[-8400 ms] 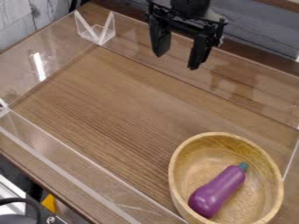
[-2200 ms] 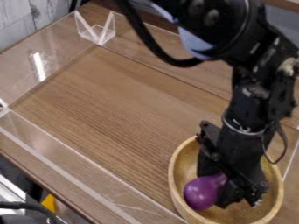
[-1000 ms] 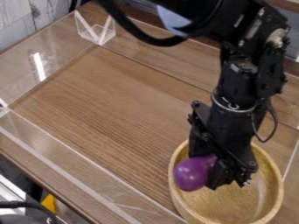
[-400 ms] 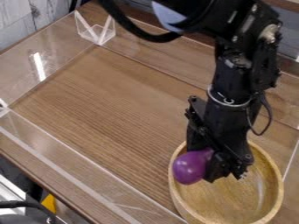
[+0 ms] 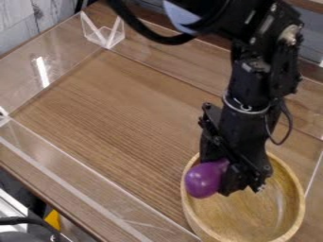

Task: Remove the purple eggplant from inside the brown bowl and put it on the table

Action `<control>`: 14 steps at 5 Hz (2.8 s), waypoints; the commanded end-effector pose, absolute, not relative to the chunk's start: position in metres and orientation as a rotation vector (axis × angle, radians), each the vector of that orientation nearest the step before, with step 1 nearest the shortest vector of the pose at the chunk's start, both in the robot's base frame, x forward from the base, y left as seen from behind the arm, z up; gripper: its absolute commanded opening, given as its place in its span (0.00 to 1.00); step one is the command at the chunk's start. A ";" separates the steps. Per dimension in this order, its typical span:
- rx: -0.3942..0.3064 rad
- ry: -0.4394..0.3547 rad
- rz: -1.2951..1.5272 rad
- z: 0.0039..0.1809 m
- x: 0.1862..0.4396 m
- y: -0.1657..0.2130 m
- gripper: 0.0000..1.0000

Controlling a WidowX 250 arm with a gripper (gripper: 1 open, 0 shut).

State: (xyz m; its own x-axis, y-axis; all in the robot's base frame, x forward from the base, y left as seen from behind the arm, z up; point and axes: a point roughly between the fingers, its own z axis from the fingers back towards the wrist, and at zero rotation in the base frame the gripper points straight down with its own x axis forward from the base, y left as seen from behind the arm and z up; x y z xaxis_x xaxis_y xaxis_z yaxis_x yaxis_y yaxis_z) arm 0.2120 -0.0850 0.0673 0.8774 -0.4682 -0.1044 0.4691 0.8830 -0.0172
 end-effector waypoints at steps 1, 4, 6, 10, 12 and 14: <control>0.002 0.013 -0.486 0.091 0.225 -0.084 0.00; 0.011 -0.031 -0.469 0.111 0.230 -0.079 0.00; 0.014 -0.032 -0.462 0.108 0.230 -0.081 0.00; 0.019 -0.037 -0.449 0.105 0.231 -0.082 0.00; 0.021 -0.039 -0.444 0.103 0.231 -0.083 0.00; 0.023 -0.040 -0.440 0.101 0.231 -0.084 0.00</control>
